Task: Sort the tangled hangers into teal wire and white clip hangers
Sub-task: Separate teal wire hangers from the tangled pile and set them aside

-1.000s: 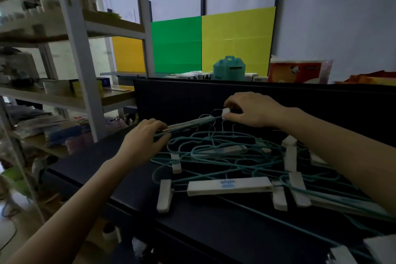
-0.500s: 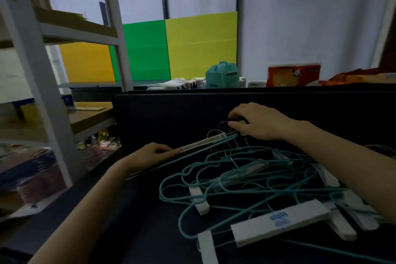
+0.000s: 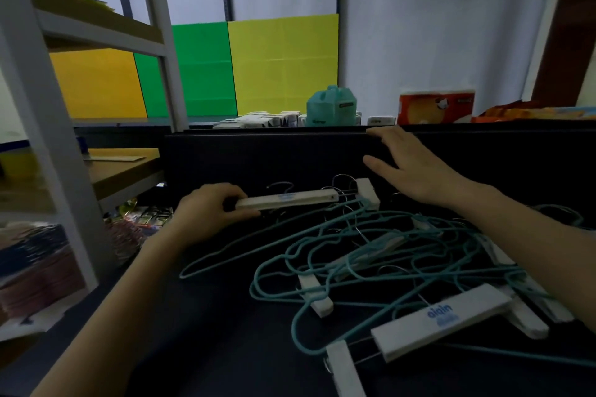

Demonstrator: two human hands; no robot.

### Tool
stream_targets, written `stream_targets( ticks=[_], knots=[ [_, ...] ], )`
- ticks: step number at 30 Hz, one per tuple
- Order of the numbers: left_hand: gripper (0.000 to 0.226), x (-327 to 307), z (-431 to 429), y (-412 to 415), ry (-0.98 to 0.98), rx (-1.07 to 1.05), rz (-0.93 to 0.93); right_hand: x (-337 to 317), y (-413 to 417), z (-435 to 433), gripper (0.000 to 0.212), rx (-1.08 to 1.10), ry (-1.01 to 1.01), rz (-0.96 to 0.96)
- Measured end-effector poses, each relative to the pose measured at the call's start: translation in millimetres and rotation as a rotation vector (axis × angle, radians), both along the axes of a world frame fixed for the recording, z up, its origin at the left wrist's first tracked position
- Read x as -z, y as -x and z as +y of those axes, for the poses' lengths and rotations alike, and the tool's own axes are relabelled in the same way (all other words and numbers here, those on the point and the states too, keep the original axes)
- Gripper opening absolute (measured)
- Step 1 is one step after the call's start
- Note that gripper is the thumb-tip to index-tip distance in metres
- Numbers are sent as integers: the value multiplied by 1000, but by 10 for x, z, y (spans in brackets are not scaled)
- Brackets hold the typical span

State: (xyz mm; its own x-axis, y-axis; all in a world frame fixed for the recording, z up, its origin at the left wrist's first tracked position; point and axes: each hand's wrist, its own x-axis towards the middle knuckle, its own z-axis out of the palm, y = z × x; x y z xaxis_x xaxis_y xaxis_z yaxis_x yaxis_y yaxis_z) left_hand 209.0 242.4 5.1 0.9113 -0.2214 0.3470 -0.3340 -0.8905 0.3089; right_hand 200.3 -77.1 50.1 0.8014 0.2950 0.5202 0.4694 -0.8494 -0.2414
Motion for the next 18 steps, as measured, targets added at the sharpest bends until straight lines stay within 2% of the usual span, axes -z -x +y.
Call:
stream_targets(
  ticks=[8,12,18],
  knots=[
    [34,-28,156,64,66,-59,-170,91,35,208,66,-26,-205,175],
    [33,46,192,75,148,-30,-144,105,101,325,74,-33,-293,272],
    [22,179,40,123,401,46,-41,117,88,430,70,4,-435,411]
  ],
)
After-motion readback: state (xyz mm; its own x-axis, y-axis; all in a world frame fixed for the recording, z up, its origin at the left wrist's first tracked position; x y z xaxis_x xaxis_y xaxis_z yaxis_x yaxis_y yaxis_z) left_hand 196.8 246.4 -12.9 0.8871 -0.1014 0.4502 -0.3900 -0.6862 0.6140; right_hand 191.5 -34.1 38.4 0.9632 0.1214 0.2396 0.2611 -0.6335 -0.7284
